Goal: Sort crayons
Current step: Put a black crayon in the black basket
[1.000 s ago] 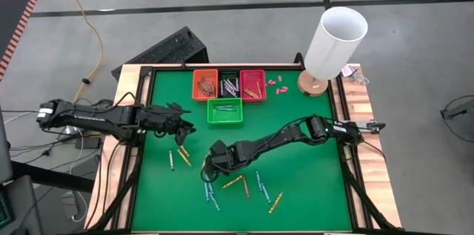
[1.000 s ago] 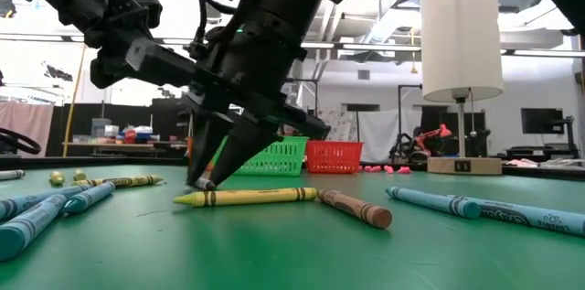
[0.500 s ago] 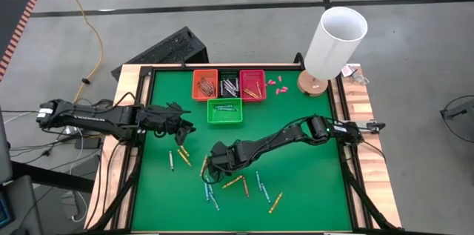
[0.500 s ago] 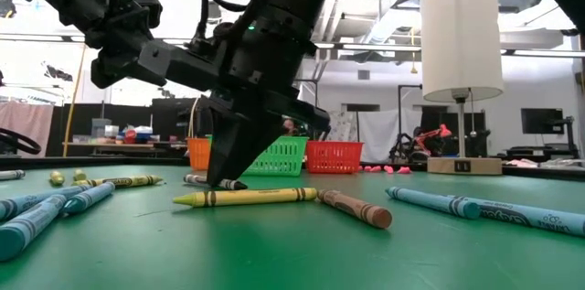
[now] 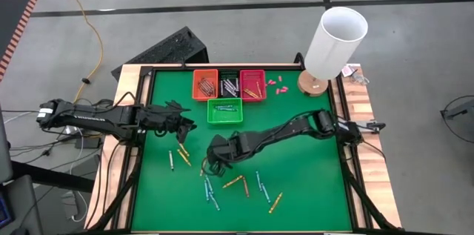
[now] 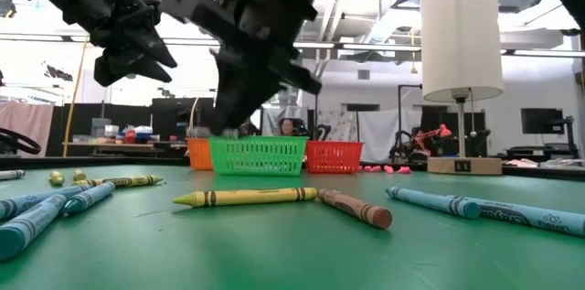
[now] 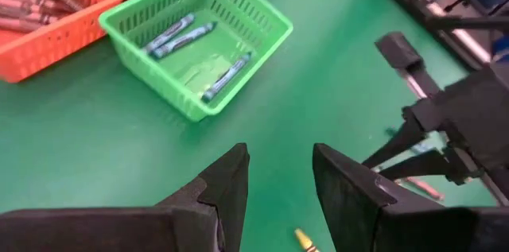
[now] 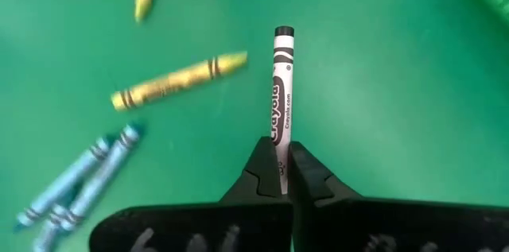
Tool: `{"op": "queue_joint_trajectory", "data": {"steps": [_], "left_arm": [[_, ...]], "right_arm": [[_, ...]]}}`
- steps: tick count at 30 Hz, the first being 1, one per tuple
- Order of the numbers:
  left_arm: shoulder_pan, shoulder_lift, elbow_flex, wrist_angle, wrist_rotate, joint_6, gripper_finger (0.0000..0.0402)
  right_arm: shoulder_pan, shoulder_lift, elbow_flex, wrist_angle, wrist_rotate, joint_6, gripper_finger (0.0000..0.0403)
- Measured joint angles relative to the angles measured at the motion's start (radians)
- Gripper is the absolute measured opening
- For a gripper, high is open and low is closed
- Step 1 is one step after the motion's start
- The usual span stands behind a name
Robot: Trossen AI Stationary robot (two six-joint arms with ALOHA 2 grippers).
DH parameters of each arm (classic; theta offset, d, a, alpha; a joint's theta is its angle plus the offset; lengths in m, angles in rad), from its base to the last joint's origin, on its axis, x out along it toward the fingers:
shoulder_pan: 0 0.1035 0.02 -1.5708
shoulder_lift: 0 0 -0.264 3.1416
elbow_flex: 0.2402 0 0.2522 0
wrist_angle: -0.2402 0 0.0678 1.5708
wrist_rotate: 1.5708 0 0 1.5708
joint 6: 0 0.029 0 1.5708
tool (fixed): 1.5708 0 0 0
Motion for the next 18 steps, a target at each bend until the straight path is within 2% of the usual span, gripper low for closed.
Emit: {"op": "queue_joint_trajectory", "data": {"steps": [7,18], "left_arm": [[0.0,0.0,0.0,0.051,0.0,0.003,0.0131],[0.002,0.0,0.0,0.084,-0.003,0.041,0.0131]], "right_arm": [[-0.033,-0.062,0.001,-0.006,0.03,-0.054,0.0],[-0.136,-0.062,0.001,-0.043,0.035,-0.121,0.0]]}}
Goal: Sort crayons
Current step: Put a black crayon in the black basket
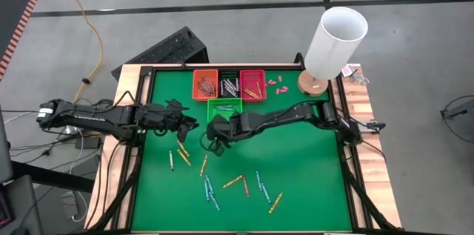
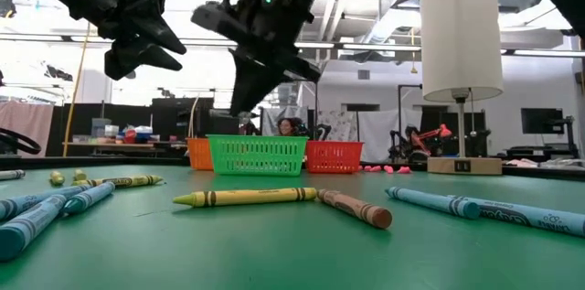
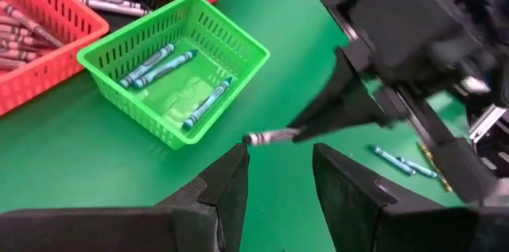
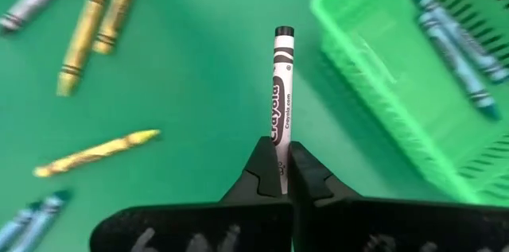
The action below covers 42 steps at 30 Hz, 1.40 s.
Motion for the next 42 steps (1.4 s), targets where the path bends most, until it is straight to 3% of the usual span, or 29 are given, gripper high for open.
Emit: {"op": "queue_joint_trajectory", "data": {"steps": [9,26,37,42], "left_arm": [[0.033,0.0,0.0,-0.004,-0.011,0.032,0.0131],[0.094,0.0,0.0,-0.005,-0.14,0.085,0.0131],[0.1,0.0,0.0,-0.006,-0.155,0.12,0.0131],[0.099,0.0,0.0,-0.008,-0.154,0.121,0.0131]], "right_arm": [[-0.132,0.0,0.003,-0.038,-0.009,-0.106,0.0],[-0.402,0.002,0.053,-0.043,0.009,-0.238,0.0],[-0.452,0.032,0.05,-0.028,-0.016,-0.263,0.0002],[-0.451,0.055,0.05,-0.009,-0.024,-0.273,0.0025]]}}
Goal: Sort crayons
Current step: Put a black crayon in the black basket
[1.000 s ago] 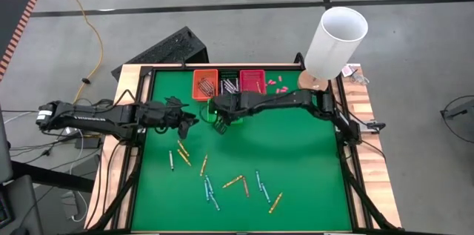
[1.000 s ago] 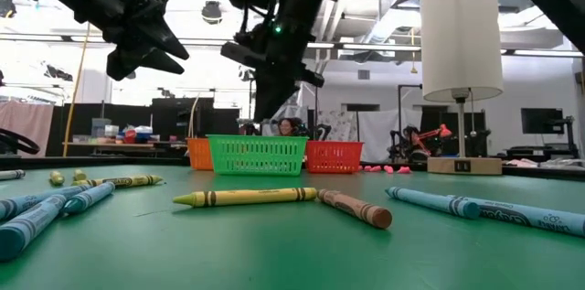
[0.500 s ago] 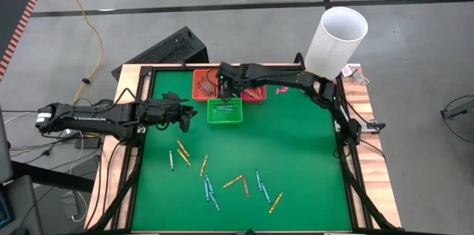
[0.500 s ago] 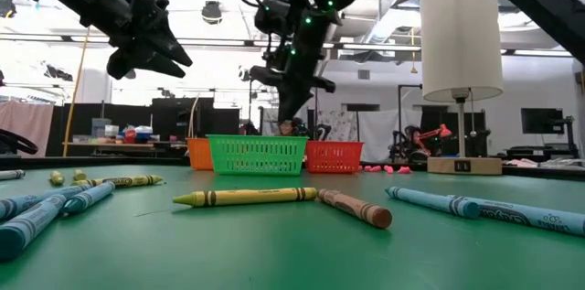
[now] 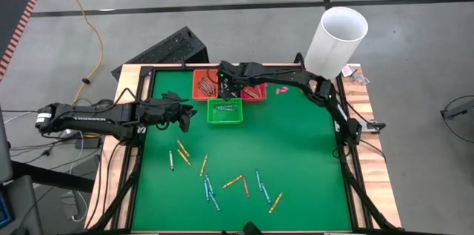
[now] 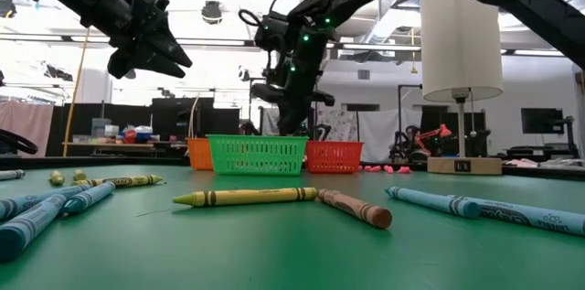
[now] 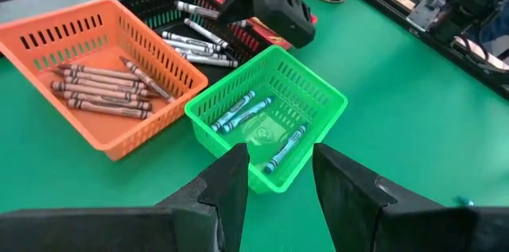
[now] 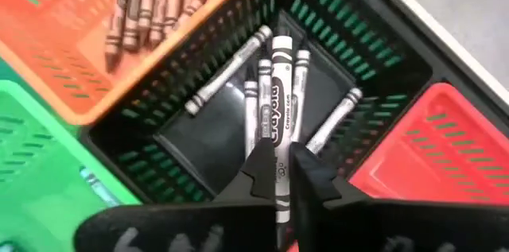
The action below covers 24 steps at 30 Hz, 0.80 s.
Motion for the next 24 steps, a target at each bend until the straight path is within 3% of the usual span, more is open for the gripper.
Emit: {"op": "queue_joint_trajectory", "data": {"steps": [12,24], "left_arm": [[0.0,0.0,0.0,-0.059,0.035,-0.001,0.0131],[0.0,0.0,0.0,-0.172,-0.007,0.008,0.0131]], "right_arm": [[-0.002,0.004,0.002,0.03,-0.014,-0.017,0.0091],[0.098,-0.023,0.062,0.05,-0.244,0.001,0.0093]]}}
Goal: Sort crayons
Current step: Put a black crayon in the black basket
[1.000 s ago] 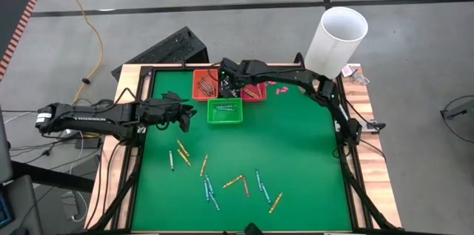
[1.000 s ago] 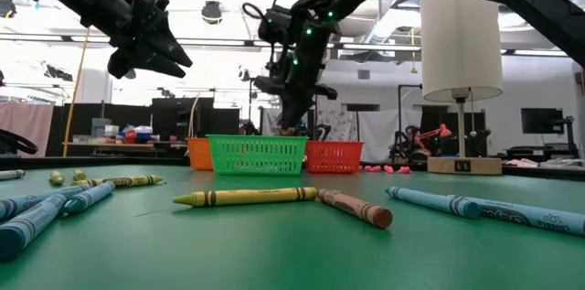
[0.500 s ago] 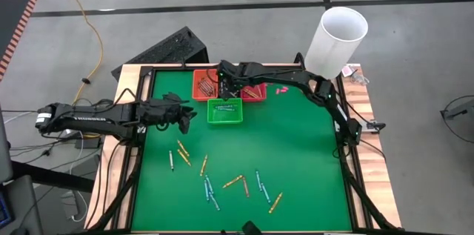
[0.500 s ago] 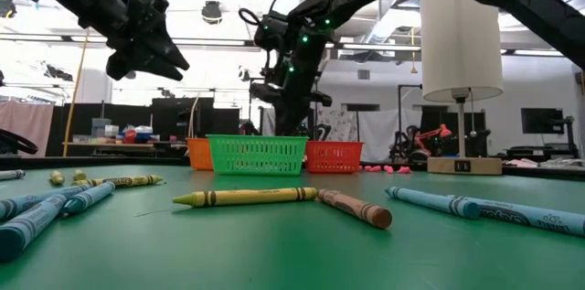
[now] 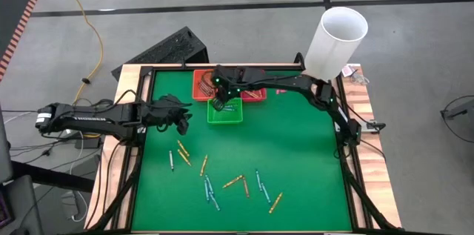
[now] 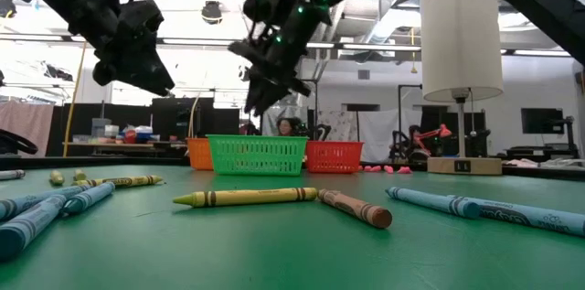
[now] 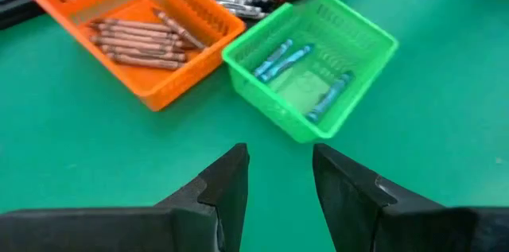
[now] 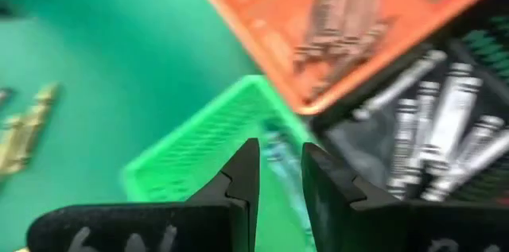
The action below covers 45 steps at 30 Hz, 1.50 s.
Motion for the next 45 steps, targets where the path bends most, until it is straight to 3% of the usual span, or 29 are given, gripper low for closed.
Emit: {"op": "queue_joint_trajectory", "data": {"steps": [9,13,18,24,27,30,37,45], "left_arm": [[0.0,0.0,0.0,-0.084,-0.044,-0.038,0.0131],[0.0,0.0,0.0,-0.156,0.033,-0.049,0.0131],[0.0,0.0,0.0,-0.303,0.156,-0.085,0.0131],[0.0,0.0,0.0,-0.425,0.177,-0.168,0.0131],[0.0,0.0,0.0,-0.436,0.177,-0.197,0.0131],[-0.001,0.0,0.0,-0.443,0.173,-0.204,0.0131],[-0.003,0.003,0.001,-0.467,0.154,-0.212,0.0131],[-0.003,0.011,0.001,-0.476,0.111,-0.204,0.0131]], "right_arm": [[0.171,0.0,0.007,0.001,-0.018,0.002,0.0093],[0.255,0.0,0.007,0.002,-0.009,-0.014,0.0093],[0.353,0.003,0.006,0.036,0.078,-0.025,0.0093],[0.437,0.028,0.005,0.236,0.147,-0.025,0.0093],[0.459,0.063,0.008,0.38,0.233,-0.018,0.0093],[0.466,0.12,0.007,0.495,0.254,-0.018,0.0093],[0.454,0.193,0.007,0.572,0.331,-0.02,0.0093],[0.426,0.236,0.006,0.608,0.33,-0.007,0.0093]]}}
